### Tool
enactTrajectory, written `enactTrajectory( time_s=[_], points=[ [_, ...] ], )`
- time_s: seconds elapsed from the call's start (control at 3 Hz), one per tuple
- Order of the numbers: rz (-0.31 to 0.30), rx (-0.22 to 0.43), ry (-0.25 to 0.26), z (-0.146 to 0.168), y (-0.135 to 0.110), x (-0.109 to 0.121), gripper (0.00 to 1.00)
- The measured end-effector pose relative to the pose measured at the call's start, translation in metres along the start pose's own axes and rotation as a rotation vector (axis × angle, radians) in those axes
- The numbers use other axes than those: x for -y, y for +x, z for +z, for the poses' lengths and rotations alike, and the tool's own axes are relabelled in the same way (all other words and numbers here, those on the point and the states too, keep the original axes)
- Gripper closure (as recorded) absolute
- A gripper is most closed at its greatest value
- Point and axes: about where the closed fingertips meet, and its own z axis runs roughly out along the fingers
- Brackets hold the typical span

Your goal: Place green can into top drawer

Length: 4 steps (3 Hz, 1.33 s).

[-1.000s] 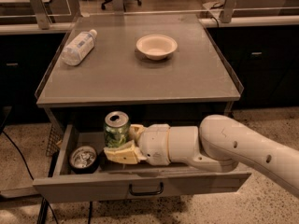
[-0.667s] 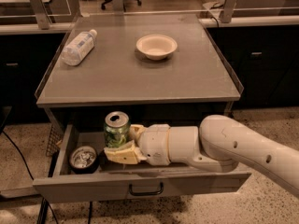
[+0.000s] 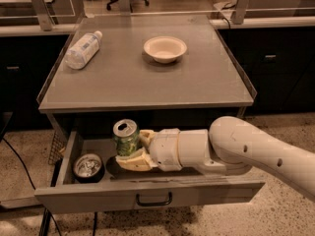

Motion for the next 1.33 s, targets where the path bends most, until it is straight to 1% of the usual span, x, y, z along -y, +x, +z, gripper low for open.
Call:
enactTrajectory(
  time_s=[0.33, 0.67, 1.0, 1.33],
  points=[
    [-0.071, -0.031, -0.037, -0.002, 0.016, 0.030, 1.00],
    [-0.116, -0.033, -0.074, -0.005, 0.025, 0.050, 1.00],
    [-0.120, -0.046, -0.082, -0.004, 0.045, 0.073, 1.00],
    [-0.096, -0.064, -0.072, -0.006, 0.071, 0.088, 1.00]
  ],
)
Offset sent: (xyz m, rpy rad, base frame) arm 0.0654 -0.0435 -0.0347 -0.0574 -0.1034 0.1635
